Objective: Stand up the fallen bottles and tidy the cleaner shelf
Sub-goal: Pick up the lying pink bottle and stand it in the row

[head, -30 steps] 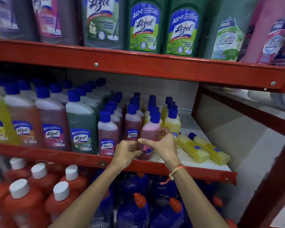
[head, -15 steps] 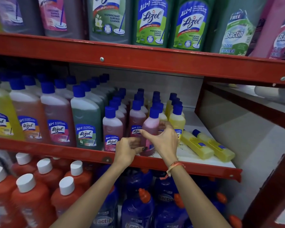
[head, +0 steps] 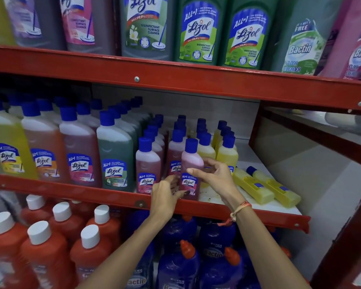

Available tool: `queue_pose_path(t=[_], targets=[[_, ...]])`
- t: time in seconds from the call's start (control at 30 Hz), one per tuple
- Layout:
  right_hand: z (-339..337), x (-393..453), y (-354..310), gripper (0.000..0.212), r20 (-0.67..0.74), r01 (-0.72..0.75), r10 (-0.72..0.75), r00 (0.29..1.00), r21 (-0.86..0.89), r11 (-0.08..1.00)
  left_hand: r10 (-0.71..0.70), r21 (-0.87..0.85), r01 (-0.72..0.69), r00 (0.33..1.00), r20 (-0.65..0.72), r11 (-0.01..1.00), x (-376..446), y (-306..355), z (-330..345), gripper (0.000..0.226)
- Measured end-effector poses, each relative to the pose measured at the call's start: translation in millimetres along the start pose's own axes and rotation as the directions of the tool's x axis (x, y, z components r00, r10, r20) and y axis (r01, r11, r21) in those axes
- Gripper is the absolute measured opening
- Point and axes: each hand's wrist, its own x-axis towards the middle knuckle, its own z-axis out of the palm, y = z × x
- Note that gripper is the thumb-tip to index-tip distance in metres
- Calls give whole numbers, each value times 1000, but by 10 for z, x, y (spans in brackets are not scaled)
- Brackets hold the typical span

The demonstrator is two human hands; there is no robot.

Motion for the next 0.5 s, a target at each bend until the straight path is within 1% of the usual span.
queue_pose_path(t=[0.07,0.13,0.2,0.3,0.37,0.5], targets=[[53,-11,-6,50,-3,-6,6,1000,37,999,13,1,-13,999,-32,1000,-29,2,-4,55],[122,-7,-11,51,11,-3,2,1000,79,997,30,39,-27,996,-79,999,-65,0,-13,55],[177,6,-12,49,21,-2,-1,1000,121,993,59,116,-47,993,-103,992,-99,-4,-20,53],[231,21,1,57,39,-13,8,999,138,990,70,268,-34,990,-126,963,-146,-2,-27,56],[241,23,12,61,52,-20,13,999,151,988,57,296,-13,988,-141,955,-175,14,-23,58],[245,5,22,61,55,-19,10,998,157,987,38,332,12,989,-141,943,-209,33,-33,61]])
